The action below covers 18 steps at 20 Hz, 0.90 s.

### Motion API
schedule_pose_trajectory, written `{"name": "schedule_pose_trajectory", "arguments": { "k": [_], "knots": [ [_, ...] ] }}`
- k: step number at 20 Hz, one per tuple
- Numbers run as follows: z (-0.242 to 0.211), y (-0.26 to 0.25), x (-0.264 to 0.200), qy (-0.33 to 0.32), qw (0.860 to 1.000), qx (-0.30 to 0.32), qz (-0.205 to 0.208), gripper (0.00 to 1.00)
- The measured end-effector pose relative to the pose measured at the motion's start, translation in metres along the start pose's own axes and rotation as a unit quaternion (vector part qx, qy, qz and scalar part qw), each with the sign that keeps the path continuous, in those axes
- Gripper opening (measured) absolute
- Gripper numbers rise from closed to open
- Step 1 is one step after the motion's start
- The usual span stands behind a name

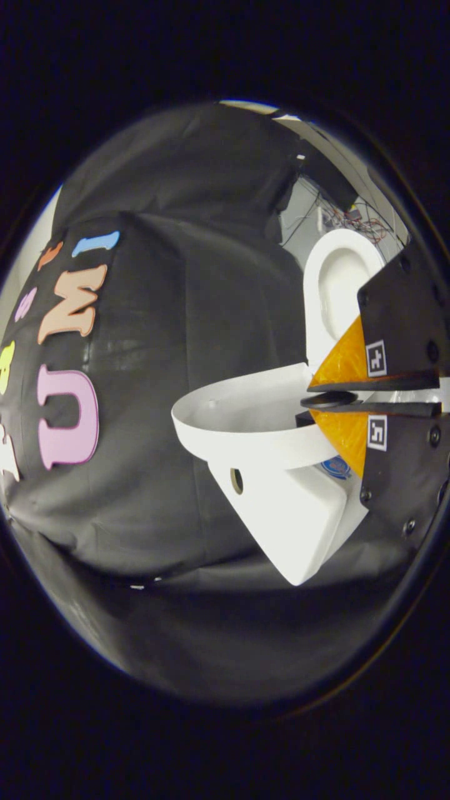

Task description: Open the toilet lid.

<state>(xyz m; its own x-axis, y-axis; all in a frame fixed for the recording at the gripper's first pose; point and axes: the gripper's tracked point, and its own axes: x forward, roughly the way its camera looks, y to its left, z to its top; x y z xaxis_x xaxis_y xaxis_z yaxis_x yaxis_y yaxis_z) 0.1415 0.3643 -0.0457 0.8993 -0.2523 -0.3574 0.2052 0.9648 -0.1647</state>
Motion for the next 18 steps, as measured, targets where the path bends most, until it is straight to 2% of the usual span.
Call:
{"name": "schedule_pose_trajectory", "arguments": {
  "k": [3,6,7,8,11,14,18],
  "knots": [
    [0.002,0.004,-0.003,0.0,1.0,-0.014,0.011,0.08],
    [0.006,0.007,-0.008,-0.007,1.0,-0.015,0.019,0.2],
    [0.008,0.021,-0.01,-0.011,0.999,-0.009,0.049,0.24],
    [0.005,0.03,-0.008,-0.006,0.998,-0.01,0.06,0.27],
    [0.005,0.041,-0.01,-0.004,0.997,-0.033,0.067,0.55],
    [0.005,0.043,-0.009,-0.006,0.996,-0.063,0.058,0.55],
    [0.005,0.046,-0.008,-0.012,0.997,-0.031,0.07,0.57]
  ]
}}
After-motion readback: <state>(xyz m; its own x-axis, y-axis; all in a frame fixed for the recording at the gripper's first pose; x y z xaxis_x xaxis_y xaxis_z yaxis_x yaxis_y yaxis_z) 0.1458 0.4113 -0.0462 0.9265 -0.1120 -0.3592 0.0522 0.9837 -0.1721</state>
